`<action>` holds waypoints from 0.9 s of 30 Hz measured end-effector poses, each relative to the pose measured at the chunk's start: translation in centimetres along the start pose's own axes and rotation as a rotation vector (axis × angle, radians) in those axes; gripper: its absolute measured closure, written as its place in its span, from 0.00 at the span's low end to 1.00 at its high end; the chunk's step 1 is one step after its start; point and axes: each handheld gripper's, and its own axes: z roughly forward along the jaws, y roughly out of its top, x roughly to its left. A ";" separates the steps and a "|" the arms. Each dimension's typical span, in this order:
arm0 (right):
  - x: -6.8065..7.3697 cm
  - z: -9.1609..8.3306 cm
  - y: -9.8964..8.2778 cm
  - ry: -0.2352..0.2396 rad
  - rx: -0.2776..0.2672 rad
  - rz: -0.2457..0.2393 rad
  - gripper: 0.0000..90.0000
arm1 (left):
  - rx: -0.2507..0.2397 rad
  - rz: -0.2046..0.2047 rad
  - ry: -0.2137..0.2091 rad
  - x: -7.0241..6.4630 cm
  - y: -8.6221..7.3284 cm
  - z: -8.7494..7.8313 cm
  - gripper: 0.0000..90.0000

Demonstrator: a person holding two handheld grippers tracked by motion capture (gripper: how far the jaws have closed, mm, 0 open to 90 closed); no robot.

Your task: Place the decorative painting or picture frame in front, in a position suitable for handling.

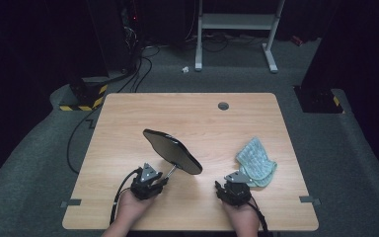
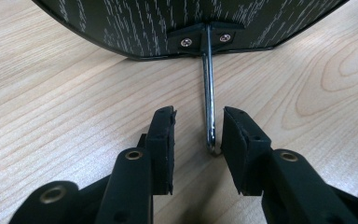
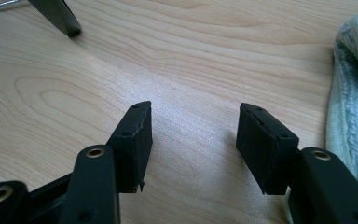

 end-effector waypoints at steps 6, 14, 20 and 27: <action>0.0 0.0 0.0 -0.003 0.000 0.002 0.50 | -0.001 -0.007 0.002 0.3 -0.1 -0.2 0.74; 0.0 0.0 0.0 -0.005 0.000 0.001 0.51 | 0.005 -0.006 -0.006 0.5 -0.2 -0.4 0.75; 0.0 0.0 0.0 -0.005 0.000 0.002 0.51 | 0.003 -0.005 -0.001 0.5 -0.3 -0.4 0.75; 0.0 0.0 0.0 -0.003 -0.001 0.001 0.51 | -0.006 -0.004 0.007 0.4 -0.4 -0.4 0.75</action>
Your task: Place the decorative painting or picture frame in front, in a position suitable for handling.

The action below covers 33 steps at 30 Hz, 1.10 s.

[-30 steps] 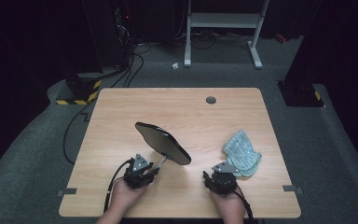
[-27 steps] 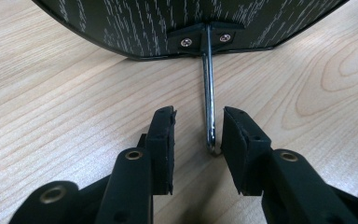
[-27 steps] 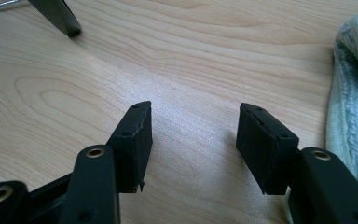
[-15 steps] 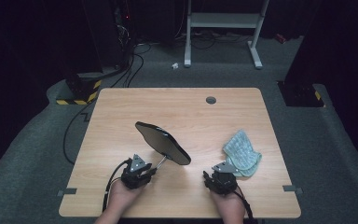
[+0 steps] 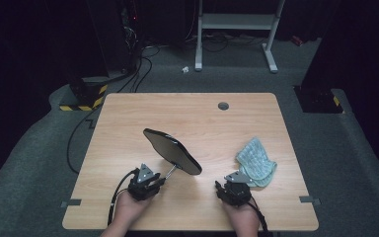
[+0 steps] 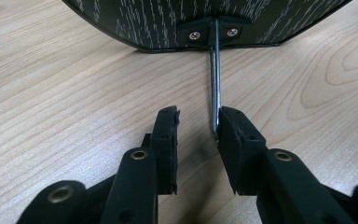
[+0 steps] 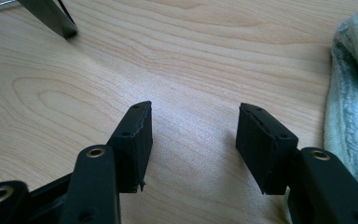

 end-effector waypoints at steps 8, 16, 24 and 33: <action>0.1 0.0 0.0 0.004 0.000 0.001 0.52 | 0.003 -0.008 0.004 0.2 0.1 0.0 0.80; 0.1 0.0 0.0 0.003 0.000 0.000 0.52 | 0.000 -0.016 -0.009 0.4 0.1 0.1 0.87; 0.1 0.0 0.0 0.004 -0.001 0.001 0.52 | 0.003 -0.009 0.002 0.2 0.1 0.1 0.90; 0.0 0.0 0.0 0.005 -0.001 -0.001 0.52 | 0.005 -0.021 -0.004 0.4 0.2 0.1 0.94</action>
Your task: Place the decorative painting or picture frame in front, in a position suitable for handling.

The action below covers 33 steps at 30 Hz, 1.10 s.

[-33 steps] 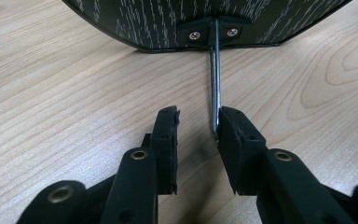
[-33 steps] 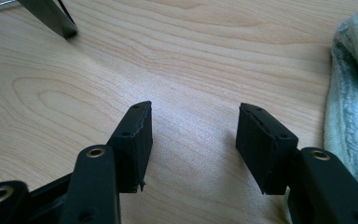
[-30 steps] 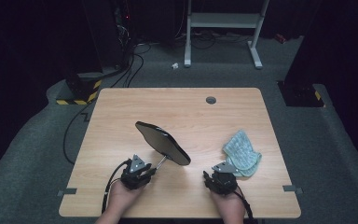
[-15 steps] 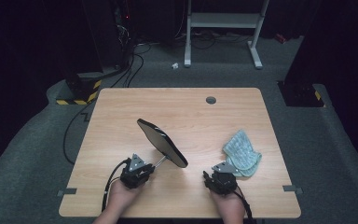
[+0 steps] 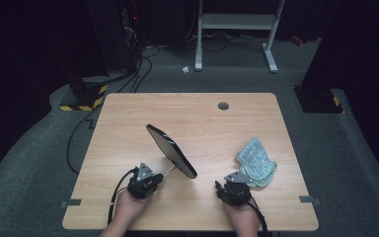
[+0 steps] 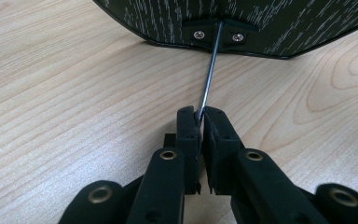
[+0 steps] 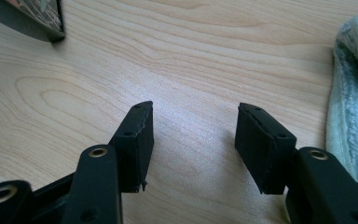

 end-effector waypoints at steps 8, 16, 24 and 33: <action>0.0 0.0 0.0 0.000 0.000 0.000 0.52 | 0.013 0.000 0.027 0.2 0.4 0.2 0.91; 0.0 0.0 0.0 -0.003 0.000 0.002 0.52 | -0.004 -0.022 0.039 0.9 0.5 0.6 0.86; 0.0 0.0 0.0 -0.002 0.000 0.002 0.52 | 0.005 -0.025 0.083 1.3 0.9 1.0 0.77; 0.1 -0.4 -0.2 0.007 -0.036 -0.017 0.47 | 0.022 -0.036 0.091 1.5 0.6 0.3 0.63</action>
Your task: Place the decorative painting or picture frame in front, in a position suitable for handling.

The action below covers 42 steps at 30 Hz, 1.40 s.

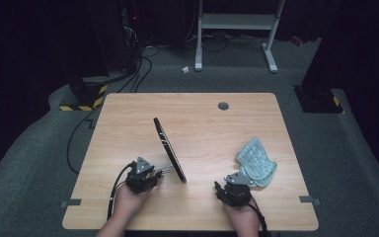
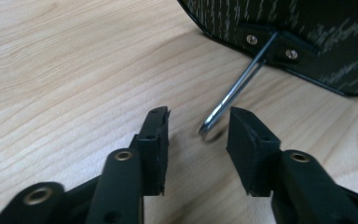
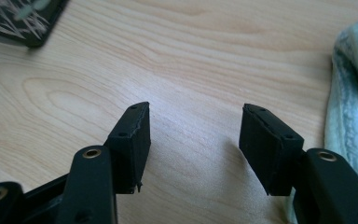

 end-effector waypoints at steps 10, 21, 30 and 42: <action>1.0 -1.5 0.5 0.056 -0.078 -0.047 0.48 | 0.010 0.010 0.014 0.6 -1.4 -2.0 0.58; 4.2 -2.4 1.5 0.186 -0.140 -0.094 0.53 | -0.015 -0.008 -0.002 1.6 -3.0 -2.9 0.54; 7.2 -1.2 2.1 0.251 -0.133 -0.143 0.55 | -0.011 -0.010 -0.002 1.5 -3.1 -3.0 0.49; 8.9 -0.5 3.7 0.281 -0.165 -0.188 0.60 | -0.012 -0.010 -0.006 1.2 -3.9 -4.0 0.48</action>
